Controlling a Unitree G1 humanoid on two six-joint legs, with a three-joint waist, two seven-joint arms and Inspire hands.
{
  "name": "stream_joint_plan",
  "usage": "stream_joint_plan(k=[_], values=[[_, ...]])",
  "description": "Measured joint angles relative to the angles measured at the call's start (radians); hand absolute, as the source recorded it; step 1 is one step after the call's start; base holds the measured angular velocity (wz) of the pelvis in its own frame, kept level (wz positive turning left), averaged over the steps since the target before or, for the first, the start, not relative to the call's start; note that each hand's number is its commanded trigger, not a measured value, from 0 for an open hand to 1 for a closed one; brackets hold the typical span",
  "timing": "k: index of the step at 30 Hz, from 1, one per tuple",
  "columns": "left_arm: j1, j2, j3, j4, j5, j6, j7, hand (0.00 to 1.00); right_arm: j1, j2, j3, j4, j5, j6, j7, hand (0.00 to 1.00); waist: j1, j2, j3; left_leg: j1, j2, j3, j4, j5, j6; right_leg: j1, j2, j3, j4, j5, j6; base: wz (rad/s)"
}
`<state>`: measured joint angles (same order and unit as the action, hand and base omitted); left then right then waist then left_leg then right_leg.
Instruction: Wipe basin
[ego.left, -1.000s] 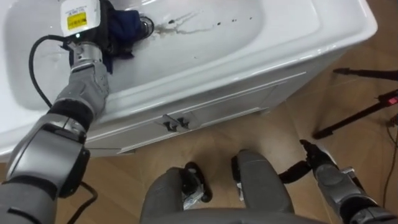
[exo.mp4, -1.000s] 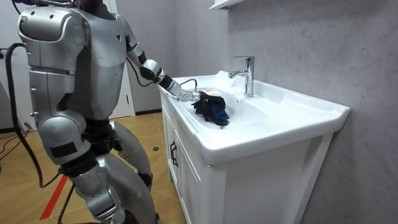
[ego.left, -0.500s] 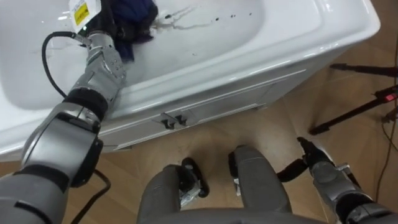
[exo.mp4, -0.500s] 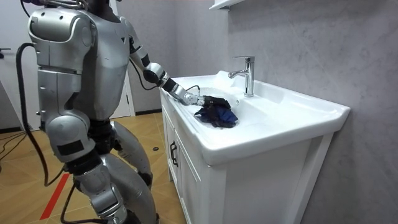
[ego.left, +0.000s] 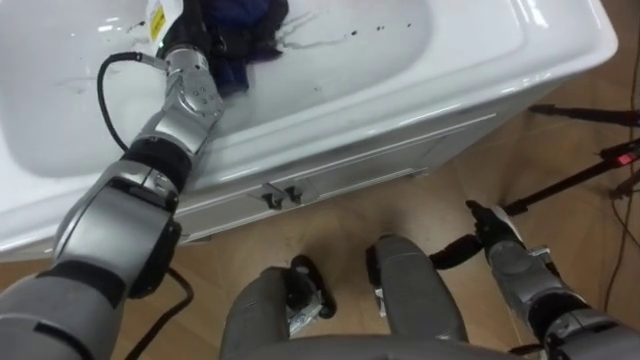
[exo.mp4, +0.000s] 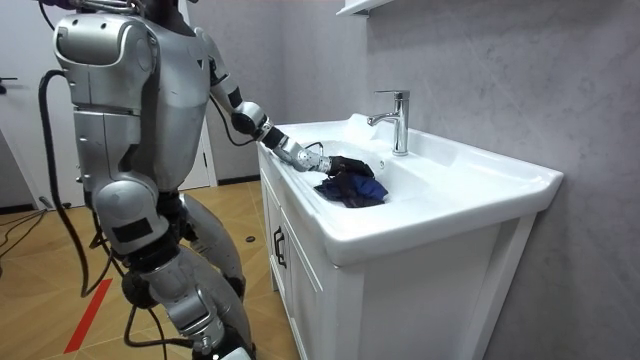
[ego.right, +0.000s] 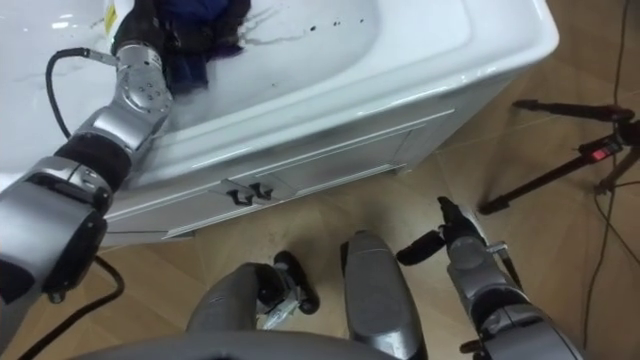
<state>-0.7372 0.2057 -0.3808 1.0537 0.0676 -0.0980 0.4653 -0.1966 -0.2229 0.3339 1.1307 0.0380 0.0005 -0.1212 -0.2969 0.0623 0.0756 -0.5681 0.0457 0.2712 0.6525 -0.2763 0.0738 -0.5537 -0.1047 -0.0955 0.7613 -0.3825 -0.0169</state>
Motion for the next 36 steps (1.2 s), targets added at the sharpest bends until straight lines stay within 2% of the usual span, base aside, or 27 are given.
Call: stream_joint_plan(k=[2,3,5,8,10,16,21,27,36], values=[[0.000,-0.003,-0.028,-0.021,0.000,-0.002,-0.011,1.00,0.003,0.001,0.001,0.002,0.008,0.000,0.008,0.00,-0.004,0.001,-0.0006,-0.001,0.002,0.000,-0.002,0.002,0.003,0.006,-0.001,-0.010,-0.005,0.000,0.000,0.12],[0.000,-0.007,-0.034,-0.027,0.000,-0.002,-0.013,1.00,0.004,0.001,0.001,0.005,0.017,0.000,0.008,0.00,-0.007,0.006,-0.0038,-0.001,0.004,0.000,-0.001,0.002,0.003,0.009,-0.001,-0.014,-0.009,0.000,0.000,0.19],[-0.003,-0.020,-0.081,-0.053,0.003,-0.004,-0.027,1.00,0.004,0.001,0.021,0.007,0.049,0.000,0.007,0.00,-0.020,0.004,-0.0052,0.003,0.012,0.003,0.000,0.002,0.003,0.025,-0.001,-0.028,-0.020,0.001,0.001,0.18],[-0.009,-0.045,-0.119,-0.071,0.004,-0.020,-0.040,1.00,0.005,0.001,0.039,0.005,0.083,0.000,0.004,0.00,-0.028,0.005,-0.0057,0.005,0.014,0.003,-0.003,0.002,0.004,0.036,-0.001,-0.041,-0.033,0.002,0.002,0.06],[-0.007,-0.049,-0.136,-0.097,0.003,-0.020,-0.044,1.00,0.005,-0.002,0.038,0.005,0.097,0.001,0.004,0.00,-0.026,0.005,-0.0058,0.005,0.013,0.004,-0.004,0.001,0.005,0.032,-0.003,-0.039,-0.034,0.002,0.002,0.00],[0.010,-0.054,-0.135,-0.132,0.004,-0.022,-0.055,1.00,0.004,-0.005,0.038,0.004,0.112,0.000,0.004,0.00,-0.024,0.008,-0.0071,0.014,0.010,0.008,-0.017,0.002,0.004,0.033,-0.006,-0.038,-0.035,0.002,0.002,0.00],[0.018,-0.057,-0.136,-0.152,0.007,-0.021,-0.068,1.00,0.002,-0.010,0.037,0.006,0.117,-0.003,0.009,0.00,-0.024,0.014,-0.0085,0.023,0.011,0.028,-0.028,0.003,0.007,0.036,-0.010,-0.031,-0.034,0.002,0.002,-0.04],[0.034,-0.081,-0.138,-0.171,0.009,-0.021,-0.092,1.00,0.003,-0.011,0.037,0.029,0.121,-0.007,0.026,0.00,-0.024,0.018,-0.0098,0.053,0.013,0.047,-0.046,0.004,0.008,0.064,-0.012,-0.033,-0.052,0.002,0.003,0.00],[0.046,-0.099,-0.178,-0.199,0.011,-0.020,-0.105,1.00,0.005,-0.016,0.038,0.071,0.241,-0.012,0.047,0.00,-0.024,0.029,-0.0102,0.075,0.014,0.053,-0.048,0.005,0.008,0.095,-0.014,-0.045,-0.061,0.000,0.007,0.06]])
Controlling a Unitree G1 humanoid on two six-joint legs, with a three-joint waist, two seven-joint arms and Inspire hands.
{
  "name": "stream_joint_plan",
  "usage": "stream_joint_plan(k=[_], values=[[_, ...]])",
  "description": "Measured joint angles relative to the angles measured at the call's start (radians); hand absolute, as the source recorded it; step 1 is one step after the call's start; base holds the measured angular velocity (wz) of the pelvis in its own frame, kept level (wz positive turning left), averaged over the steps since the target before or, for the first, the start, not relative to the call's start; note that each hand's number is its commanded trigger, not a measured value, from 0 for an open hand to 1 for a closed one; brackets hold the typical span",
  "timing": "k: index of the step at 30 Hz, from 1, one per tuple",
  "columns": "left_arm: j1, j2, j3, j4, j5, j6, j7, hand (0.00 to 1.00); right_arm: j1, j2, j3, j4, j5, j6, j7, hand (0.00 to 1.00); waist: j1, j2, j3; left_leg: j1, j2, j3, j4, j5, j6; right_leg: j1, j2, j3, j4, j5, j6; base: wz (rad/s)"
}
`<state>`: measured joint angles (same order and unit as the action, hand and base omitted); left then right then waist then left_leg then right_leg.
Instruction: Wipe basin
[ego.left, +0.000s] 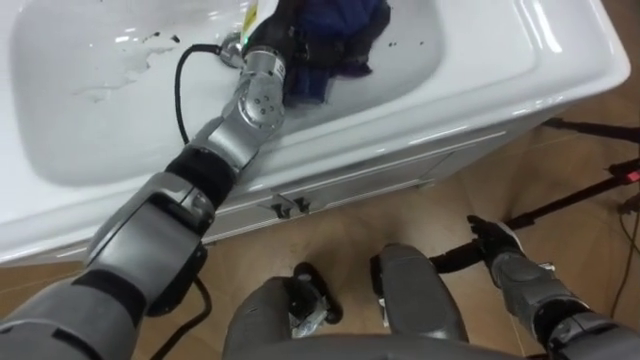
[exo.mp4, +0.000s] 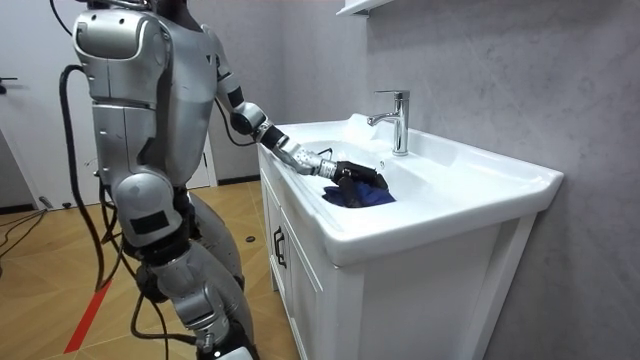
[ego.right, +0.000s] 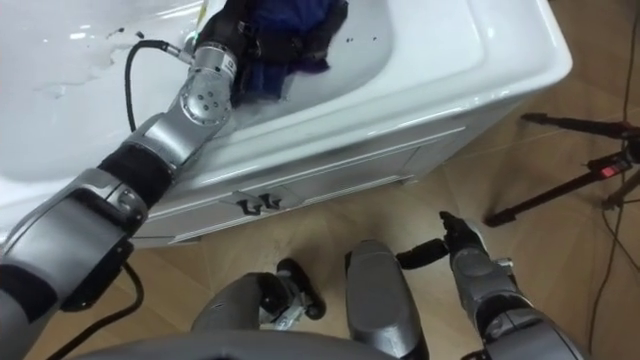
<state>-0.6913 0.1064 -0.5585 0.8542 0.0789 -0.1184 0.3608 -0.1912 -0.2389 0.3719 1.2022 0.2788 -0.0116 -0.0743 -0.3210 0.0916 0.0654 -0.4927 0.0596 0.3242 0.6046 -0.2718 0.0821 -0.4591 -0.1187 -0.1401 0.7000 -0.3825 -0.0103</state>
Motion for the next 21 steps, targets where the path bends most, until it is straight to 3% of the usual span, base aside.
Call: stream_joint_plan(k=[6,8,12,13,16,20,21], values=[[0.000,-0.006,0.002,0.000,0.064,0.000,-0.005,1.00,0.002,-0.010,-0.001,-0.001,0.012,0.000,0.013,0.00,0.000,0.011,-0.0007,0.001,0.000,0.000,-0.007,0.001,0.001,0.001,0.000,0.003,-0.001,0.000,0.001,0.00],[0.006,-0.005,0.005,0.001,0.190,0.000,0.015,1.00,0.004,-0.011,-0.002,-0.001,0.011,0.001,0.021,0.00,0.000,0.010,-0.0003,0.009,-0.001,0.004,-0.011,0.001,0.001,0.004,-0.001,0.002,0.000,0.000,0.001,-0.02],[0.028,0.007,0.007,0.035,0.339,-0.014,0.071,1.00,0.018,-0.024,-0.005,-0.001,0.016,0.001,0.044,0.00,-0.001,0.005,0.0035,0.048,-0.001,0.027,-0.026,0.001,0.000,0.031,-0.001,0.018,-0.007,0.000,0.001,-0.16],[0.023,0.010,0.008,0.047,0.382,-0.016,0.085,1.00,0.025,-0.027,-0.012,-0.001,0.035,0.002,0.045,0.00,-0.001,0.010,0.0002,0.048,0.000,0.029,-0.022,0.001,0.000,0.027,0.001,0.024,-0.005,-0.001,0.001,-0.05],[0.016,0.041,0.017,0.077,0.522,-0.016,0.129,1.00,0.038,-0.031,-0.060,-0.003,0.034,0.010,0.052,0.00,-0.001,0.009,0.0009,0.045,0.006,0.043,-0.016,0.001,0.000,0.014,0.008,0.039,0.001,0.000,0.001,-0.15],[0.008,0.141,0.017,0.163,0.593,-0.008,0.140,1.00,0.056,-0.051,-0.081,-0.004,0.026,0.018,0.079,0.00,-0.010,0.021,0.0047,0.045,0.035,0.059,-0.003,-0.009,-0.010,0.004,0.035,0.059,-0.002,0.013,-0.010,-0.25],[0.007,0.151,0.019,0.174,0.598,-0.002,0.140,1.00,0.059,-0.057,-0.088,-0.004,0.023,0.020,0.080,0.00,-0.010,0.025,0.0066,0.045,0.037,0.061,-0.003,-0.009,-0.010,0.001,0.036,0.060,-0.001,0.014,-0.011,-0.13]])
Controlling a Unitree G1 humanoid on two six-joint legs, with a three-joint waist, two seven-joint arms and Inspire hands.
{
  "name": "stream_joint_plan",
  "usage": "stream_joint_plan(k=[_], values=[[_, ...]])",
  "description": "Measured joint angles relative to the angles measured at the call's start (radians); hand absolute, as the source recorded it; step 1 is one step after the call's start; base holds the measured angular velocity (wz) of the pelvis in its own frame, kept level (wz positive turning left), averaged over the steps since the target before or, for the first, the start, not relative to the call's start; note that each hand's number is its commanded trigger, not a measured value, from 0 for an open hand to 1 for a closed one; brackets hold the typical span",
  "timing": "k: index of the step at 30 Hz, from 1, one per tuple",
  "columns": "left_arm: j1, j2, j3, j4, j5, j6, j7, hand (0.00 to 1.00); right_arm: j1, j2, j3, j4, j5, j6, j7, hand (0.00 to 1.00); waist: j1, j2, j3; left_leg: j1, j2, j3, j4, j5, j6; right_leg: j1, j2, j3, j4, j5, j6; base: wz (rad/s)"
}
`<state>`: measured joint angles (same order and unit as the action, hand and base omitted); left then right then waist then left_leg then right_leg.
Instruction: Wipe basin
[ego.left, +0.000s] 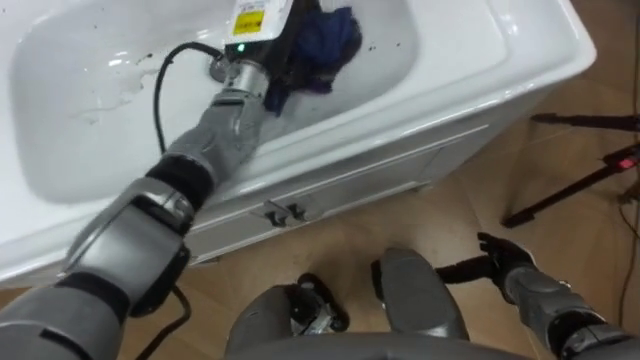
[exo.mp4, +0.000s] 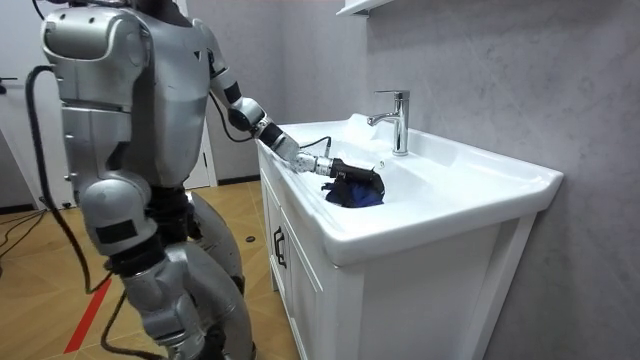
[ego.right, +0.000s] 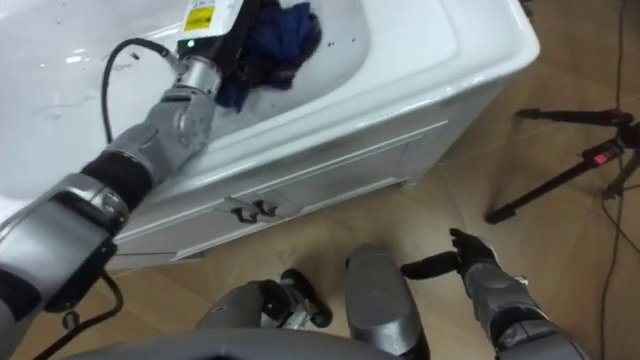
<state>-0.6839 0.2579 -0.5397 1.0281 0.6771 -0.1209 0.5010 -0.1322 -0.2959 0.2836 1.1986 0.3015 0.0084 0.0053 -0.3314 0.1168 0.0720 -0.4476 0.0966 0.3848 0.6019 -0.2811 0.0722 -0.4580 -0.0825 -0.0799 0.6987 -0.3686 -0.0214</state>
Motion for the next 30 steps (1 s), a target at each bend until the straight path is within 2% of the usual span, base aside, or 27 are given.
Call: stream_joint_plan(k=[2,3,5,6,8,10,15,18,24,26,28,30], values=[[-0.004,0.039,0.007,0.041,0.067,0.020,0.018,1.00,0.006,-0.033,-0.021,0.000,-0.029,0.016,0.000,0.00,0.001,0.028,0.0004,-0.014,0.004,0.008,0.000,0.001,-0.002,-0.021,0.003,0.007,0.001,0.005,-0.002,-0.15],[-0.007,0.049,0.005,0.050,0.081,0.027,0.020,1.00,0.006,-0.038,-0.024,0.001,-0.031,0.016,0.000,0.00,0.003,0.033,0.0008,-0.017,0.005,0.014,-0.001,0.002,-0.002,-0.029,0.004,0.012,0.003,0.006,-0.003,-0.22],[-0.023,0.089,0.004,0.087,0.106,0.059,0.019,1.00,0.006,-0.049,-0.029,0.002,-0.045,0.017,0.003,0.00,0.002,0.043,0.0008,-0.030,0.005,0.028,-0.001,0.005,-0.002,-0.049,0.003,0.026,0.021,0.007,-0.004,-0.14],[-0.028,0.094,0.005,0.098,0.114,0.067,0.017,1.00,0.010,-0.049,-0.034,0.002,-0.054,0.017,0.004,0.00,0.004,0.042,0.0026,-0.030,0.003,0.029,-0.002,0.006,-0.003,-0.051,0.003,0.028,0.023,0.007,-0.004,-0.04],[-0.018,0.138,0.004,0.105,0.156,0.084,0.010,1.00,0.013,-0.049,-0.045,-0.003,-0.099,0.018,0.004,0.00,0.007,0.042,0.0020,-0.032,-0.003,0.038,-0.008,0.009,-0.007,-0.066,-0.004,0.033,0.032,0.005,-0.008,-0.09],[-0.008,0.158,0.004,0.106,0.162,0.097,0.007,1.00,0.014,-0.052,-0.055,-0.003,-0.113,0.019,-0.003,0.00,0.008,0.044,0.0004,-0.033,-0.005,0.045,-0.017,0.015,-0.008,-0.075,-0.005,0.038,0.033,0.005,-0.009,-0.06],[0.002,0.173,0.006,0.103,0.171,0.101,0.019,1.00,0.014,-0.055,-0.078,-0.026,-0.116,0.026,-0.012,0.00,0.018,0.048,-0.0025,-0.035,-0.003,0.051,-0.015,0.016,-0.010,-0.083,-0.001,0.045,0.030,0.005,-0.010,-0.05],[0.004,0.173,0.007,0.103,0.230,0.111,0.020,1.00,0.012,-0.054,-0.092,-0.034,-0.168,0.027,-0.017,0.00,0.024,0.052,-0.0053,-0.034,-0.004,0.051,-0.016,0.017,-0.010,-0.081,0.003,0.045,0.029,0.005,-0.011,0.00],[0.048,0.183,0.027,0.105,0.287,0.159,0.021,1.00,0.014,-0.052,-0.110,-0.032,-0.223,0.038,-0.027,0.00,0.036,0.060,-0.0111,-0.024,-0.003,0.050,-0.015,0.019,-0.014,-0.078,0.005,0.050,0.029,0.007,-0.013,-0.07],[0.072,0.199,0.028,0.105,0.319,0.173,0.021,1.00,0.008,-0.051,-0.110,-0.033,-0.233,0.038,-0.027,0.00,0.036,0.056,-0.0103,-0.013,-0.005,0.050,-0.020,0.021,-0.017,-0.072,-0.001,0.050,0.030,0.007,-0.015,-0.08],[0.092,0.201,0.029,0.107,0.325,0.198,0.021,1.00,0.009,-0.051,-0.110,-0.033,-0.233,0.041,-0.029,0.00,0.035,0.055,-0.0112,-0.006,-0.005,0.050,-0.020,0.022,-0.019,-0.066,-0.001,0.050,0.031,0.007,-0.017,-0.03],[0.117,0.208,0.030,0.108,0.345,0.213,0.024,1.00,0.009,-0.050,-0.111,-0.033,-0.232,0.052,-0.032,0.00,0.038,0.052,-0.0144,-0.004,-0.004,0.050,-0.020,0.023,-0.019,-0.065,-0.001,0.050,0.032,0.007,-0.018,0.00]])
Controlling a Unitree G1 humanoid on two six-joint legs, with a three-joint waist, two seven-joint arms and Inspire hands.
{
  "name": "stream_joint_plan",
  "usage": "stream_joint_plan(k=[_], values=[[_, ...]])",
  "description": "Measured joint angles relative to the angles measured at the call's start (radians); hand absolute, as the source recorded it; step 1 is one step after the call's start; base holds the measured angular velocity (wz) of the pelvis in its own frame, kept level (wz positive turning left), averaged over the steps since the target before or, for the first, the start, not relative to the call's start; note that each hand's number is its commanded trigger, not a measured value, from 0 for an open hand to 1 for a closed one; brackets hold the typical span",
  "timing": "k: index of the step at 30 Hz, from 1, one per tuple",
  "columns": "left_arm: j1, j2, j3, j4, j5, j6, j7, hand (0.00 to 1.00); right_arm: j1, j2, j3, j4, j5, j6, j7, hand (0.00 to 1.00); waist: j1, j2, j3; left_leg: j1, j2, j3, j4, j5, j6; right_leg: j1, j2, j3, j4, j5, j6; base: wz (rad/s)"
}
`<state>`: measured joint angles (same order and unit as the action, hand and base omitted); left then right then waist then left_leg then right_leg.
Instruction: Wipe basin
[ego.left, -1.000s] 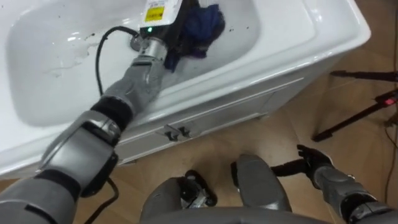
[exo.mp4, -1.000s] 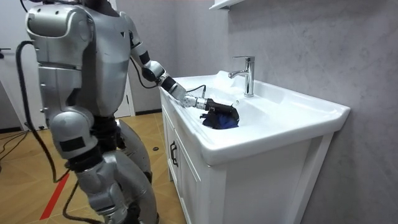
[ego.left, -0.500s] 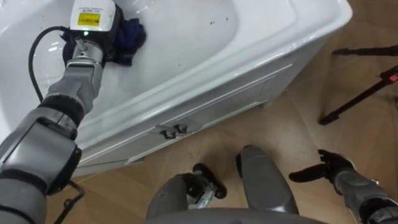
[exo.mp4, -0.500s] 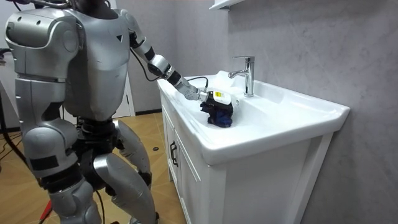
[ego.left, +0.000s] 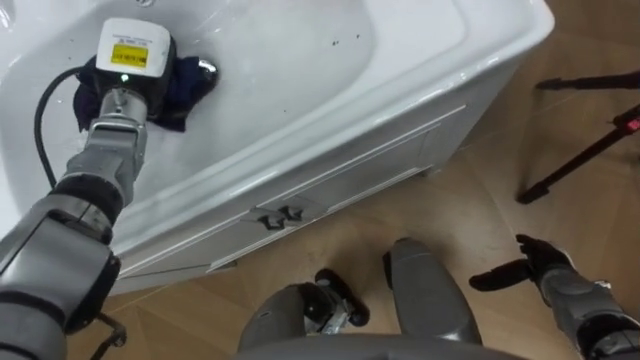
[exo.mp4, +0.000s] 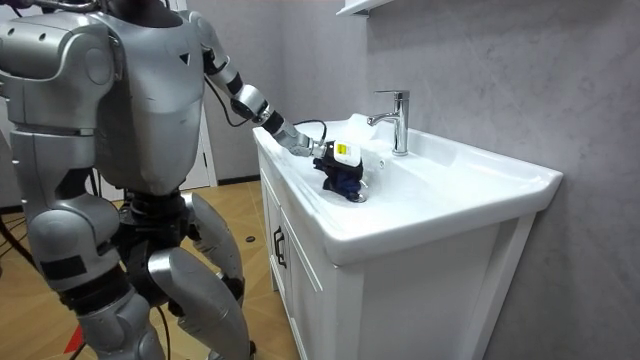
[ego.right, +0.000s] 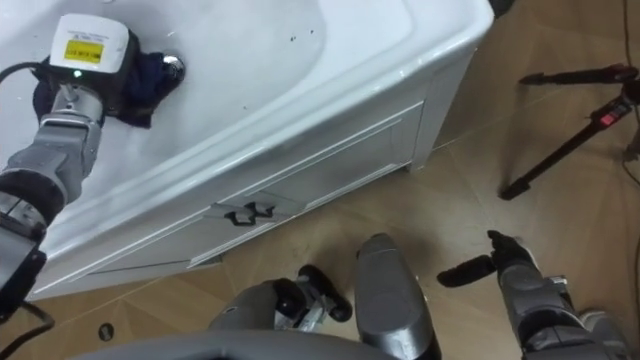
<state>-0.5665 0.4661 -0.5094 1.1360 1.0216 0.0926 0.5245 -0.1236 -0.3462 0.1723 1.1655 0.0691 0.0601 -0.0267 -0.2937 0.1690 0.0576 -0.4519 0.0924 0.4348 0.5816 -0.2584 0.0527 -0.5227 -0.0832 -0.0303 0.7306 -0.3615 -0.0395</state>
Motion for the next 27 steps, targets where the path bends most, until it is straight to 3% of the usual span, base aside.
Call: stream_joint_plan(k=[4,5,9,11,16,17,19,20,25,27], values=[[0.053,0.025,0.004,0.000,0.042,0.041,0.008,1.00,0.009,0.001,-0.001,0.000,0.000,0.006,-0.006,0.00,0.001,-0.011,-0.0134,0.011,0.000,-0.011,0.000,0.002,-0.003,0.016,0.004,-0.004,-0.006,0.002,-0.003,0.01],[0.069,0.029,0.005,0.000,0.043,0.050,0.008,1.00,0.012,0.001,-0.007,0.001,0.000,0.006,-0.006,0.00,0.004,-0.012,-0.0215,0.010,0.000,-0.017,0.000,0.003,-0.003,0.018,0.005,-0.006,-0.009,0.003,-0.004,0.03],[0.105,0.032,0.049,-0.002,0.042,0.061,0.009,1.00,0.020,0.001,-0.032,-0.002,0.000,0.007,-0.006,0.00,0.028,-0.008,-0.0257,0.007,0.003,-0.041,0.002,0.004,-0.005,0.026,0.015,-0.008,-0.026,0.011,-0.006,-0.03],[0.127,0.035,0.085,-0.006,0.042,0.064,0.014,1.00,0.037,0.001,-0.041,-0.001,0.002,0.008,-0.006,0.00,0.038,-0.003,-0.0336,0.009,0.002,-0.055,-0.001,0.006,-0.009,0.036,0.015,-0.015,-0.035,0.012,-0.007,0.04],[0.164,0.036,0.151,-0.014,0.086,0.072,0.032,1.00,0.057,-0.001,-0.048,0.000,0.000,0.030,-0.006,0.00,0.067,-0.003,-0.0346,0.015,0.000,-0.054,-0.003,0.008,-0.012,0.038,0.016,-0.010,-0.032,0.013,-0.008,-0.02],[0.167,0.036,0.154,-0.017,0.089,0.072,0.034,1.00,0.060,-0.001,-0.050,0.000,-0.002,0.031,-0.006,0.00,0.071,-0.011,-0.0292,0.016,0.000,-0.055,-0.003,0.008,-0.012,0.038,0.016,-0.010,-0.031,0.012,-0.008,0.00],[0.171,0.036,0.155,-0.019,0.099,0.072,0.034,1.00,0.061,0.000,-0.071,0.000,-0.009,0.040,-0.006,0.00,0.079,-0.007,-0.0319,0.019,-0.001,-0.056,-0.005,0.009,-0.013,0.039,0.016,-0.008,-0.031,0.012,-0.009,-0.04],[0.180,0.036,0.159,-0.023,0.109,0.072,0.034,1.00,0.062,0.000,-0.084,0.002,-0.021,0.044,-0.006,0.00,0.080,-0.012,-0.0284,0.026,-0.002,-0.056,-0.008,0.009,-0.014,0.045,0.016,-0.007,-0.032,0.012,-0.010,-0.04],[0.208,0.032,0.173,-0.037,0.109,0.074,0.034,1.00,0.064,-0.001,-0.088,0.003,-0.044,0.052,-0.008,0.00,0.084,-0.015,-0.0282,0.045,-0.002,-0.058,-0.011,0.010,-0.016,0.065,0.018,-0.007,-0.038,0.010,-0.012,0.00],[0.209,0.031,0.175,-0.037,0.109,0.075,0.034,1.00,0.063,-0.001,-0.089,0.003,-0.044,0.052,-0.009,0.00,0.084,-0.009,-0.0325,0.046,-0.002,-0.060,-0.011,0.011,-0.017,0.067,0.018,-0.007,-0.038,0.010,-0.013,0.00]])
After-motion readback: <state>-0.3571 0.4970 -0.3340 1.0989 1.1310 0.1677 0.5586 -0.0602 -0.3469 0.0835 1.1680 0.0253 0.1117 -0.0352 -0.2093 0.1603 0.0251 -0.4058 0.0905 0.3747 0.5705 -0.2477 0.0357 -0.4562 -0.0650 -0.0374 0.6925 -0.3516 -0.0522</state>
